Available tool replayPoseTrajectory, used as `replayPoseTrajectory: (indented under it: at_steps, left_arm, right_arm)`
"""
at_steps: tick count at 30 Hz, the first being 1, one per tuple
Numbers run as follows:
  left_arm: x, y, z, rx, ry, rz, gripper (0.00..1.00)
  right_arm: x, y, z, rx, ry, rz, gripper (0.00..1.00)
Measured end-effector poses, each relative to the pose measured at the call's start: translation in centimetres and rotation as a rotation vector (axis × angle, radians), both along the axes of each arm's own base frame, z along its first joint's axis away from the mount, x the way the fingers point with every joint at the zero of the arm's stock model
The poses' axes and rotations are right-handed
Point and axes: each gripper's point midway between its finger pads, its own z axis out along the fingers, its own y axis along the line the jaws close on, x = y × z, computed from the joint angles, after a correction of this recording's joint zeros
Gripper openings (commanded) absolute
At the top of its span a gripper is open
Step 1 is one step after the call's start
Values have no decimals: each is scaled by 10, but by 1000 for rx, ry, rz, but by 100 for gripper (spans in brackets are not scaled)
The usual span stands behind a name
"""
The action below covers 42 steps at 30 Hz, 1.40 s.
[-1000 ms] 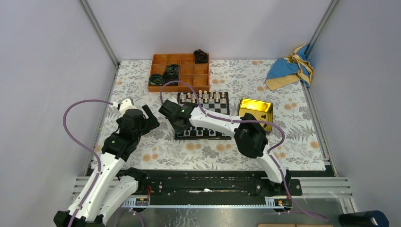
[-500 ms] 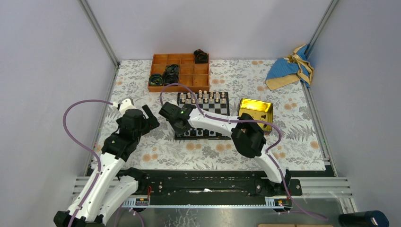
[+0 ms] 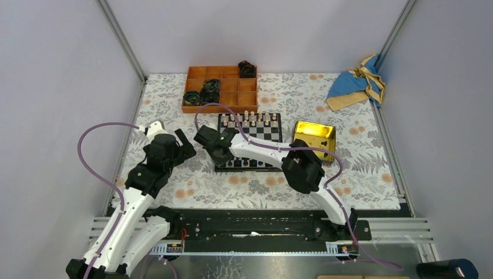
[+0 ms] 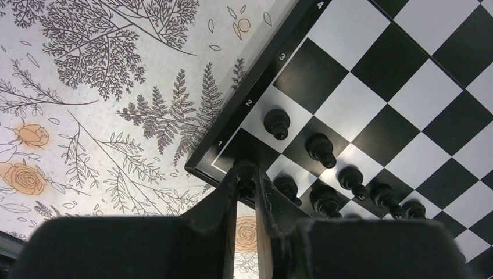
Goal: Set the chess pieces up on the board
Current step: Place the chess piece on the chessboard.
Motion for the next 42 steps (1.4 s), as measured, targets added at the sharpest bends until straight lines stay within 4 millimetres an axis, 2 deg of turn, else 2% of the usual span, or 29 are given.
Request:
replayPoseTrajectory:
  at_steps: [10,18,22,42]
  left_arm:
    - [0,0,-5,5,14,0,99]
    - [0,0,-5,6,17,0,99]
    - [0,0,-6,6,19,0,99]
    - [0,0,-6,6,19,0,99]
  right_arm:
    - [3,4,-2,2,-6,10,1]
    - [3,4,-2,2,-6,10,18]
    - [3,4,-1,1,-7,12,23]
    - [4,3,-1,-6,-15,29,35]
